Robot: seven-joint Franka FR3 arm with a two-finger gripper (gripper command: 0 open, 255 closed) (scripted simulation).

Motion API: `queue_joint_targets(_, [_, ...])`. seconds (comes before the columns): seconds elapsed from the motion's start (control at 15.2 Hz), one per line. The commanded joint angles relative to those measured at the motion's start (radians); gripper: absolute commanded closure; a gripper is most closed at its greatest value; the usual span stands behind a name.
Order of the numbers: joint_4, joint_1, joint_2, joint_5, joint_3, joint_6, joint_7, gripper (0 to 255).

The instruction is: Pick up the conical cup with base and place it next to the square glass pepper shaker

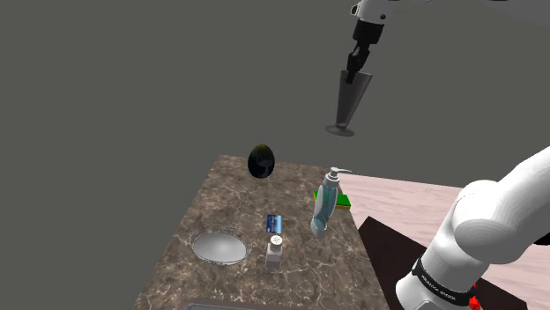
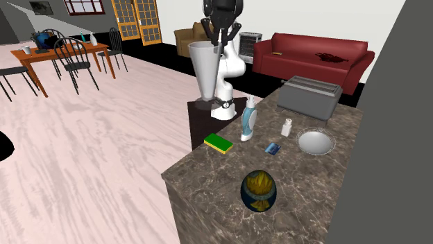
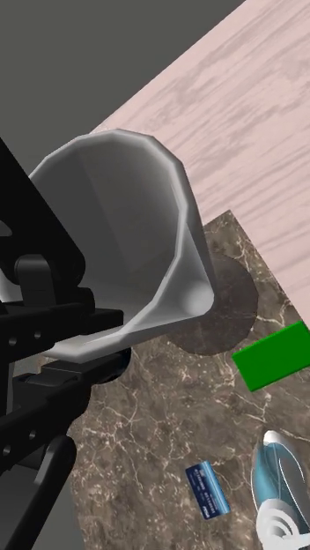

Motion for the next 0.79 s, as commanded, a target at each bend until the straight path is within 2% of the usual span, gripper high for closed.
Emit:
queue_joint_targets(0.0, [-0.041,0.009,-0.052,-0.001,0.032,-0.017,0.040,255])
queue_joint_targets(0.73, [-0.180,0.067,-0.250,0.064,0.229,-0.107,0.272,255])
